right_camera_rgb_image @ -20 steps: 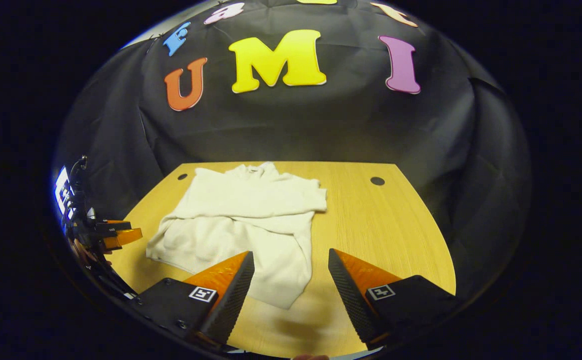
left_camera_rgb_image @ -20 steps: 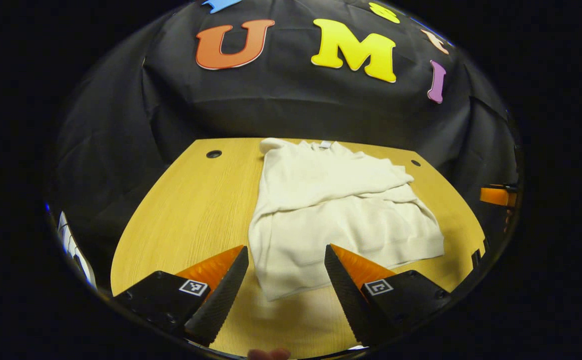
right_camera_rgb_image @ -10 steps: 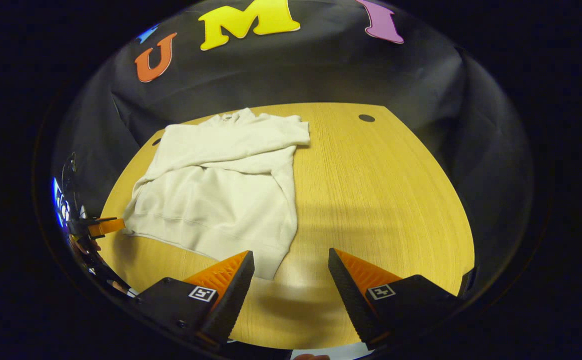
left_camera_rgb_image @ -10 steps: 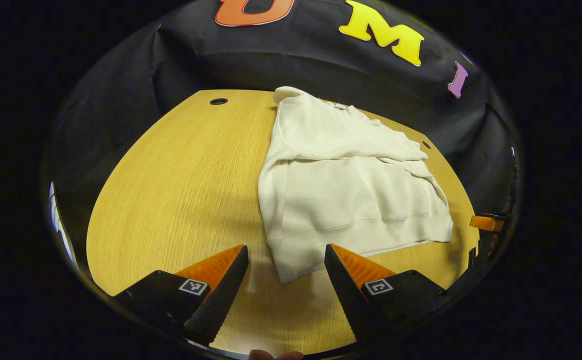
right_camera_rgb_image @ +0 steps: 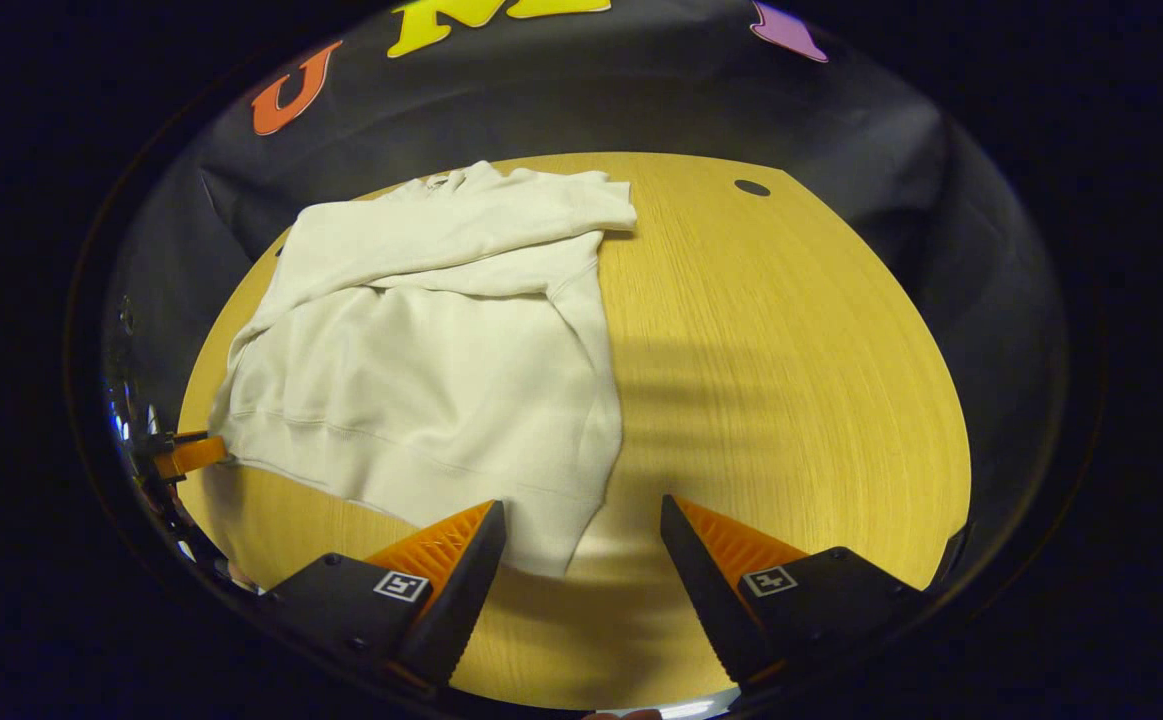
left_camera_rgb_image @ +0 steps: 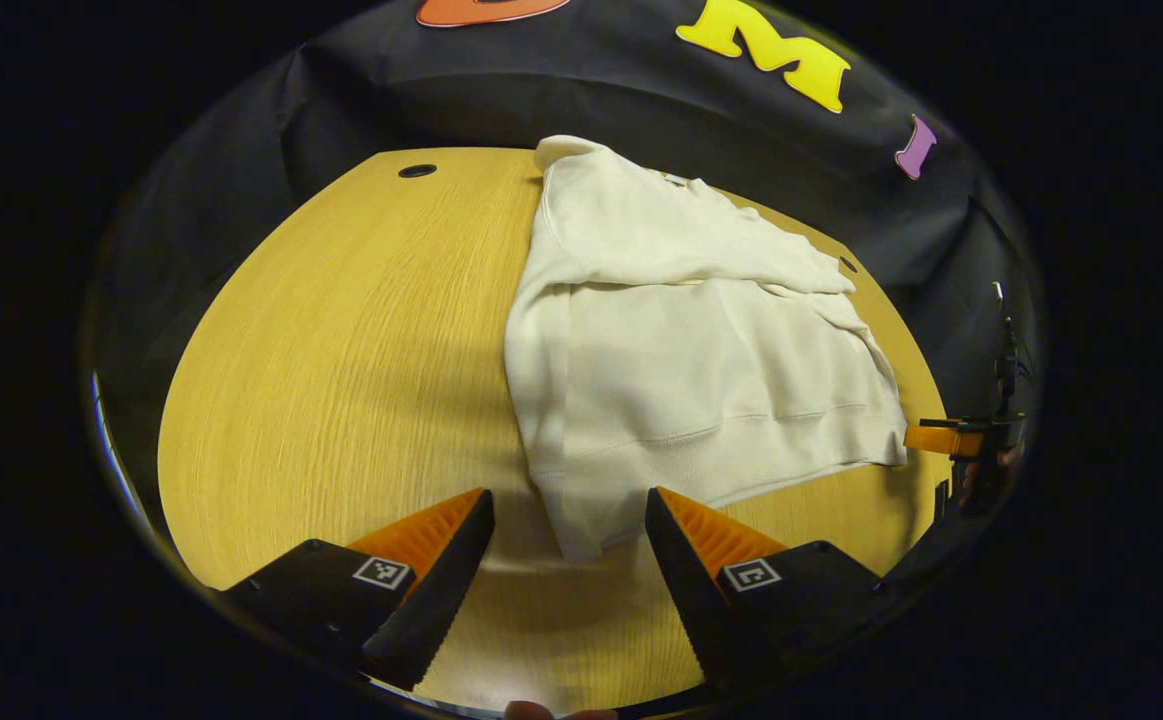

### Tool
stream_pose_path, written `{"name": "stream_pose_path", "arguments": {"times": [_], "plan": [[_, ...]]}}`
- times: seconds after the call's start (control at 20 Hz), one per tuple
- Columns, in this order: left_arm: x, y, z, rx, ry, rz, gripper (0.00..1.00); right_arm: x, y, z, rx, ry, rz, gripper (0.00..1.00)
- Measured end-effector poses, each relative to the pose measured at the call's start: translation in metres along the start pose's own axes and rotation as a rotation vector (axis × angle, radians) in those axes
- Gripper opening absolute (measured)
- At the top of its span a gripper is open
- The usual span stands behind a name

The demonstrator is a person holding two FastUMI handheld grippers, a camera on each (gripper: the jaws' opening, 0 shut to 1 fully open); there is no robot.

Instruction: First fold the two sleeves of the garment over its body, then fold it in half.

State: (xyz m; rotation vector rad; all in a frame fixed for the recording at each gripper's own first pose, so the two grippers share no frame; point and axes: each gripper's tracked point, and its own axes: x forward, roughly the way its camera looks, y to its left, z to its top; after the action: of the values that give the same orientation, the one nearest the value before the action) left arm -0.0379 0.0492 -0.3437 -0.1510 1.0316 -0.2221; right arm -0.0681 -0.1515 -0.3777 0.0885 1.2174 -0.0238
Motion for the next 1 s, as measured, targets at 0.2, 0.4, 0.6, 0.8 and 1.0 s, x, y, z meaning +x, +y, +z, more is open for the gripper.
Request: {"name": "stream_pose_path", "arguments": {"times": [0.2, 0.4, 0.6, 0.8, 1.0], "plan": [[0.002, -0.004, 0.001, 0.000, 0.014, -0.001, 0.95, 0.012, 0.009, -0.007, 0.025, 0.049, -0.013, 0.97], [0.007, -0.012, 0.002, -0.024, 0.010, -0.026, 0.76, 0.013, 0.009, -0.011, 0.035, 0.065, -0.031, 0.78], [0.009, -0.003, 0.001, -0.058, 0.000, -0.006, 0.32, 0.013, 0.011, -0.009, 0.071, 0.071, -0.015, 0.48], [0.010, -0.015, -0.002, -0.109, -0.002, -0.047, 0.04, 0.012, 0.013, -0.008, 0.238, 0.056, 0.031, 0.24], [0.004, -0.021, 0.007, -0.094, -0.043, -0.050, 0.03, 0.011, 0.012, -0.006, 0.340, 0.043, 0.081, 0.01]]}}
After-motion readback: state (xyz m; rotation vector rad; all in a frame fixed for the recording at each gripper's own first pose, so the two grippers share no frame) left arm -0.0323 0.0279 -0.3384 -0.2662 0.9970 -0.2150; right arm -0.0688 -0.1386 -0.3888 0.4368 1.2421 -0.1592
